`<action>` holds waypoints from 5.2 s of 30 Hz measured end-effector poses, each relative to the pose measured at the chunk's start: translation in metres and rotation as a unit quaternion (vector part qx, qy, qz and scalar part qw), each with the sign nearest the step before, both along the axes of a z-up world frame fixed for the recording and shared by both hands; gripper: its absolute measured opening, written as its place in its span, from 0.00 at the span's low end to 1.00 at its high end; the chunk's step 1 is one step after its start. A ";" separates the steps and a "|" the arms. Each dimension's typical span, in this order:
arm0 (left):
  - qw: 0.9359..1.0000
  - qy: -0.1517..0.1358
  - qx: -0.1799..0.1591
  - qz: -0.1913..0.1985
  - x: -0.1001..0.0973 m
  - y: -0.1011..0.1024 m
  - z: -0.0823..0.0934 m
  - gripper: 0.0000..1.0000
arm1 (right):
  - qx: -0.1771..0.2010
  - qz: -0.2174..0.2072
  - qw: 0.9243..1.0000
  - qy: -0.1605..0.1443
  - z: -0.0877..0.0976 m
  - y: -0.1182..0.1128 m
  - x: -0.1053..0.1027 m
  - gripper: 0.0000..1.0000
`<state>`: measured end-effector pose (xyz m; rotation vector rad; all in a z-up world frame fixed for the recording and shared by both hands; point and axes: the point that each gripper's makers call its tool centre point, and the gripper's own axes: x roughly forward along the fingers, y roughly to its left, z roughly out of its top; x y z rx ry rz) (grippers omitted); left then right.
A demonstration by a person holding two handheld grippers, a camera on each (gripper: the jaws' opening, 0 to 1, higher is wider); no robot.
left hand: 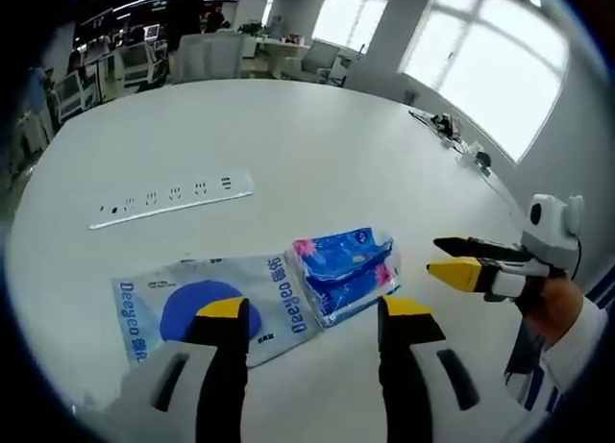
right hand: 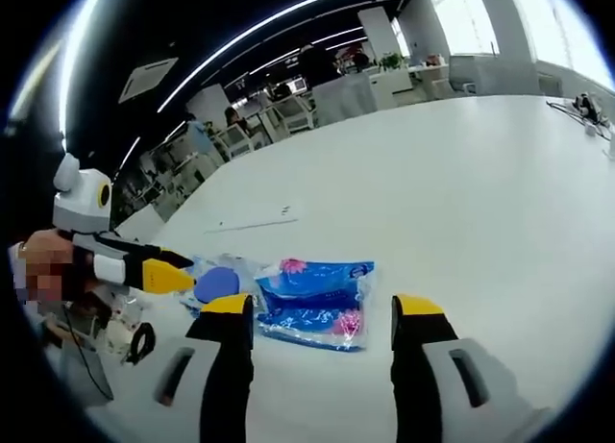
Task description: Arrange the tabletop items into an orderly group along one side of the table until the central work area is clear of visible clutter.
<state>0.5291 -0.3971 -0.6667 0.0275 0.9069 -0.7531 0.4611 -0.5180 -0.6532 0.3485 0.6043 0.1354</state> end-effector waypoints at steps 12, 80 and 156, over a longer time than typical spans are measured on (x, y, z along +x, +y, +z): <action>1.000 -0.010 -0.014 0.001 -0.014 0.017 0.014 0.58 | 0.000 0.009 1.000 -0.016 0.012 0.007 -0.004 0.58; 0.994 -0.063 -0.070 0.054 -0.078 0.255 0.081 0.57 | 0.025 0.119 0.990 -0.069 0.067 0.237 -0.048 0.55; 0.986 -0.031 -0.132 0.094 -0.102 0.416 0.068 0.60 | 0.050 0.392 0.919 0.003 0.035 0.436 -0.033 0.46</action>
